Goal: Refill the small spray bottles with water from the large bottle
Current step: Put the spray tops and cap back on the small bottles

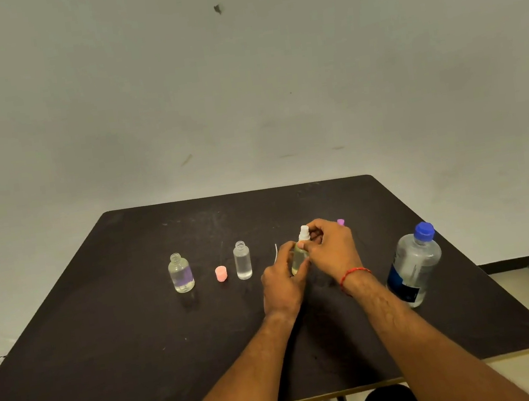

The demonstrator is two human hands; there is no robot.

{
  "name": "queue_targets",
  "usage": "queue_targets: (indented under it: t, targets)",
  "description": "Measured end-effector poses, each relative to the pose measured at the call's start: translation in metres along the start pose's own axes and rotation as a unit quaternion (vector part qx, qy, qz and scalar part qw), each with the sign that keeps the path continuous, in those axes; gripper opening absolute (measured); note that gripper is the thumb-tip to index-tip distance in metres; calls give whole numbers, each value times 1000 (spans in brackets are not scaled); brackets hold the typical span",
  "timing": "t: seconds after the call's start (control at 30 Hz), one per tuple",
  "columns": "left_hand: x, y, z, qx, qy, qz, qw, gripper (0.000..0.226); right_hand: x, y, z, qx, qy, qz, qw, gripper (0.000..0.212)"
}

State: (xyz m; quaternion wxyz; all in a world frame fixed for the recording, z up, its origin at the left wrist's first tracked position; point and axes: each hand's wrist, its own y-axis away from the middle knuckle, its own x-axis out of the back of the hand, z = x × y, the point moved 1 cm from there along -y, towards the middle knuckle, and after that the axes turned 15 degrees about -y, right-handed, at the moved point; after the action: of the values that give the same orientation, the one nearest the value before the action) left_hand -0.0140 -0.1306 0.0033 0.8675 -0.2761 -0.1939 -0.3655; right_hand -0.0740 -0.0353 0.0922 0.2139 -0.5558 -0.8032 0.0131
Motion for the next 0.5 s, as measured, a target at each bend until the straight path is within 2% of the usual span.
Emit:
queue_targets:
  t: [0.13,0.37,0.5]
  targets:
    - [-1,1,0,-9,3,4,1000,39,1,0,-2,-5,7,18,1000,21]
    - [-2,1,0,-12,-6,2,1000,38,1,-3,-2,-12,31,3,999,21]
    - [-1,1,0,-12,-8,6,1000,37,0,-4,1,-13,34,36,999,25]
